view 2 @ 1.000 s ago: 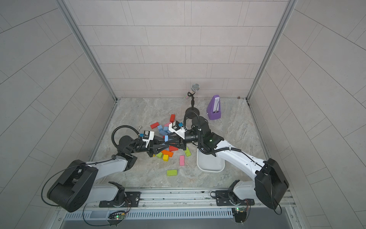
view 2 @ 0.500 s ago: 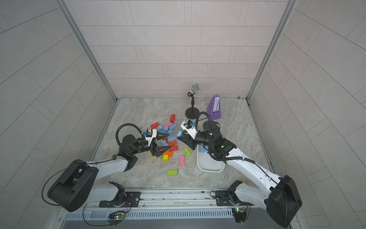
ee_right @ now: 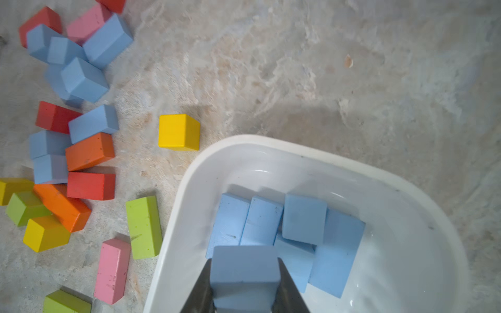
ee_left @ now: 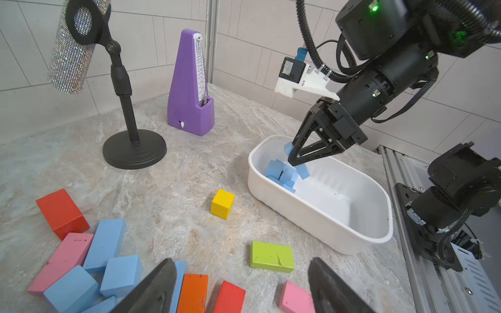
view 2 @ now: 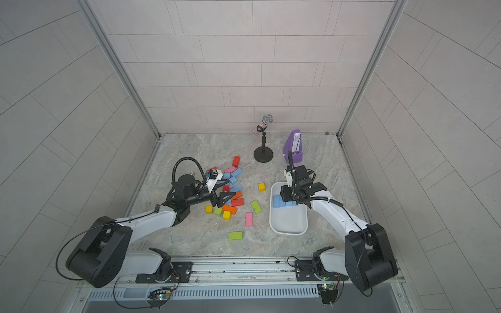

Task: Pick out the blue building blocks
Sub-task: Place the building block in the storage box.

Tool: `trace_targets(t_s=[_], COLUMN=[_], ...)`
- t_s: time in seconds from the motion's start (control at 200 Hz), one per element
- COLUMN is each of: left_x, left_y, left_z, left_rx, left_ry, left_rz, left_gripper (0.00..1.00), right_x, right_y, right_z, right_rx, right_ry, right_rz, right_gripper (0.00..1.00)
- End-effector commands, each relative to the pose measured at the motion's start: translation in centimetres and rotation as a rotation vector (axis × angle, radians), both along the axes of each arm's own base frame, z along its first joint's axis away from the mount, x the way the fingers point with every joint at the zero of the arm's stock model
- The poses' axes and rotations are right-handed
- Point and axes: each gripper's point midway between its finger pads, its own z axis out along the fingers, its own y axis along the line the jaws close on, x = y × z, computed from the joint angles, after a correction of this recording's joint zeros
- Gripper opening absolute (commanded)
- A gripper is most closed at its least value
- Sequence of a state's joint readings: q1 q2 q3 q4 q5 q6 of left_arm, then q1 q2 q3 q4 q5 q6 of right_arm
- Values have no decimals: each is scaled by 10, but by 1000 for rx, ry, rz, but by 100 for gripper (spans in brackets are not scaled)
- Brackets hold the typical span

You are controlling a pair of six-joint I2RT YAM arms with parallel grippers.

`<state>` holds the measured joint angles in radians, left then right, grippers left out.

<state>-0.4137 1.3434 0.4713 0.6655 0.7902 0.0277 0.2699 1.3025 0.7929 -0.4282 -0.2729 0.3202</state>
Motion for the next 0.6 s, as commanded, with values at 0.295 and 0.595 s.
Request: trace_targets(t_s=[0.295, 0.595], left_x=[0, -2], left_y=[-3, -3], left_z=[5, 5], left_rx=[-6, -23], left_ry=[-10, -27], left_rz=[-16, -21], left_gripper=[81, 81], right_x=[12, 3], right_y=[20, 28], right_z=[-27, -28], right_rx=[89, 118], right_ry=[146, 186], right_rz=[-38, -21], right_gripper=[12, 35])
